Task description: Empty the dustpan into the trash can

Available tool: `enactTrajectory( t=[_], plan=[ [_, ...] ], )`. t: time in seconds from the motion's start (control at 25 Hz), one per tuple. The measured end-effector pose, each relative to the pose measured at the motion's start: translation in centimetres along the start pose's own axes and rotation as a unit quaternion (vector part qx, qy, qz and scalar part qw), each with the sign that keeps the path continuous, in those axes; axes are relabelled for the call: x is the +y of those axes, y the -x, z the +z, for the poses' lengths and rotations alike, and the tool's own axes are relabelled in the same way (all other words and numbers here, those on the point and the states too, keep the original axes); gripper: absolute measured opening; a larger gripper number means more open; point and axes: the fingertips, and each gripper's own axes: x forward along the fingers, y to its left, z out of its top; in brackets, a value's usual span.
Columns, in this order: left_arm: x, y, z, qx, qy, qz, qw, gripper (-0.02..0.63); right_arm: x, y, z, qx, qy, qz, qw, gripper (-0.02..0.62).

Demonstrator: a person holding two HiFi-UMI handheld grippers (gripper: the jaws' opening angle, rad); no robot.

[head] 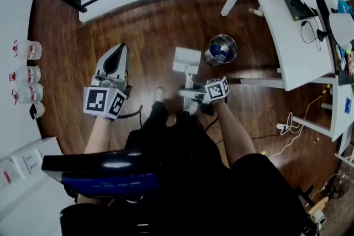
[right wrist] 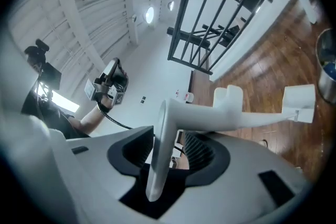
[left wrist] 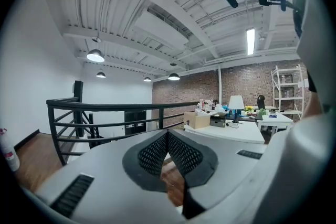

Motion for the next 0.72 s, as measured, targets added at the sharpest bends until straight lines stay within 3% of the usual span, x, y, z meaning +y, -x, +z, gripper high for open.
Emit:
enactTrajectory(
  t=[0.36, 0.72],
  plan=[
    [0.8, 0.4, -0.6, 0.008, 0.002, 0.009, 0.9999, 0.005, -0.1, -0.5, 0.3, -0.006, -0.042, 0.047, 0.998, 0.029],
    [1.2, 0.2, -1.2, 0.012, 0.019, 0.008, 0.9997, 0.005, -0.1, -0.7, 0.0, -0.001, -0.051, 0.059, 0.997, 0.020]
  ],
)
